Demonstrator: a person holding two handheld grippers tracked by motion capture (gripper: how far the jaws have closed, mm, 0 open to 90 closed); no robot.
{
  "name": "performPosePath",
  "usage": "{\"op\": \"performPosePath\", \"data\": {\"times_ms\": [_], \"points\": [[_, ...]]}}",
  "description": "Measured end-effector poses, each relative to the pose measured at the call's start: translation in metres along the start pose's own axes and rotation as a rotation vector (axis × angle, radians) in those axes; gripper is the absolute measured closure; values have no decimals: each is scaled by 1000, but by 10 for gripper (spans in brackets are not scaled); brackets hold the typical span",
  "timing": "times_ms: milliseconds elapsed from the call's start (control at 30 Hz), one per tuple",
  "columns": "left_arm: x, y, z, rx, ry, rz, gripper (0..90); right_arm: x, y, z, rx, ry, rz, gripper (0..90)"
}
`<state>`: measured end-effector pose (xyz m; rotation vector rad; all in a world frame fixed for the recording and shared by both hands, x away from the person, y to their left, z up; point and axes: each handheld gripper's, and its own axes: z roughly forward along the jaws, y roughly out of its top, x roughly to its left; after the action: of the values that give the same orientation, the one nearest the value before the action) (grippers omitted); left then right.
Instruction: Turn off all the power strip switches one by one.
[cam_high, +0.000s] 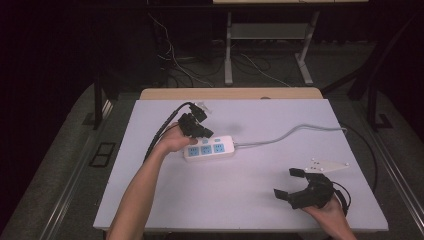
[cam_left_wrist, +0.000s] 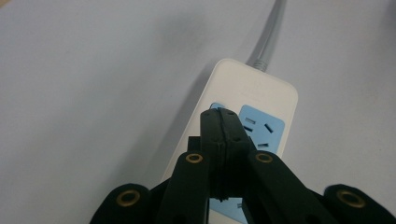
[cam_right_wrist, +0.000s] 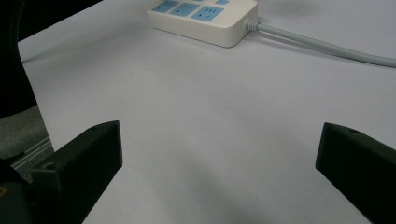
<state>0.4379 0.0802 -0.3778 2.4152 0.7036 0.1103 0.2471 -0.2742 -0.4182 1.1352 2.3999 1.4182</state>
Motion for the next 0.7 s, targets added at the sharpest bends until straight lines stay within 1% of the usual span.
{"op": "performPosePath", "data": {"times_ms": [67,100,133,367,467,600,700], "points": [[-2,3,1,0,1,8,890,0,0,0,0,0,-2,4],[-3,5,1,5,3,19,890,0,0,0,0,0,-2,4],[-4,6,1,3,4,17,890,0,0,0,0,0,-2,4],[-9,14,8,12,6,43,890,0,0,0,1,1,-3,4],[-11,15,11,9,5,49,890,0,0,0,1,1,-3,4],[-12,16,14,21,5,78,890,0,0,0,2,1,-2,4],[-12,16,16,21,8,76,890,0,0,0,2,1,-2,4]]}}
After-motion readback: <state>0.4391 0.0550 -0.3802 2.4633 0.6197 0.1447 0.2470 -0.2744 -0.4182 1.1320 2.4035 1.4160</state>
